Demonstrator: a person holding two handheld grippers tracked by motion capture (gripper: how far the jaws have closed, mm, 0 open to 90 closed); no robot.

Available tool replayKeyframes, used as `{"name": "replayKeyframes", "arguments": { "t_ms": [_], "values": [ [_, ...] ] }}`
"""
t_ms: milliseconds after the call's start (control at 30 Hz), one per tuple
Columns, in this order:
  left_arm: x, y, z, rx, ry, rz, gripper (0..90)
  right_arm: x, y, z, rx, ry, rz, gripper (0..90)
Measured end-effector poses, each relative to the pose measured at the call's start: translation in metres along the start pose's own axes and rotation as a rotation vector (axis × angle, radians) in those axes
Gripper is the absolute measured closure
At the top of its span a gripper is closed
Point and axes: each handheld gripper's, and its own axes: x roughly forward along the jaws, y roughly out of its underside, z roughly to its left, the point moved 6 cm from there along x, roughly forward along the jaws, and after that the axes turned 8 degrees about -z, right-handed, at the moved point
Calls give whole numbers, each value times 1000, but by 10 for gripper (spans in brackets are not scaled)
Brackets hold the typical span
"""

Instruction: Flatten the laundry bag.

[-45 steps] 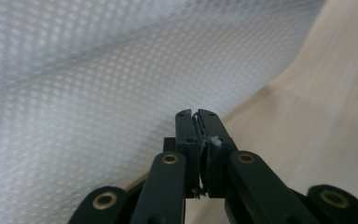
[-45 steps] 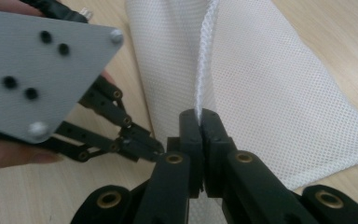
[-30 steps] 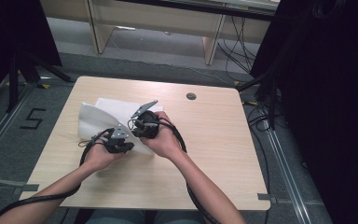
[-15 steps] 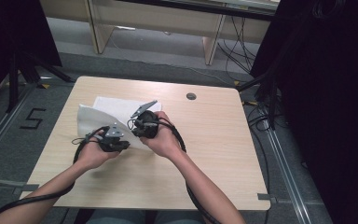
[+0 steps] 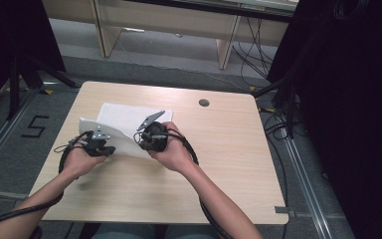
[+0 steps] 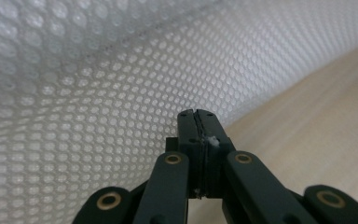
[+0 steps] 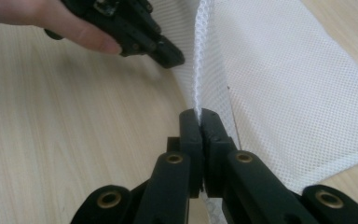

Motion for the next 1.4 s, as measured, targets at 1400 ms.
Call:
{"name": "replayKeyframes", "arguments": {
  "t_ms": [1400],
  "values": [
    [-123,29,45,-238,-286,-289,759,25,28,42,-50,-92,68,899]
  ]
}}
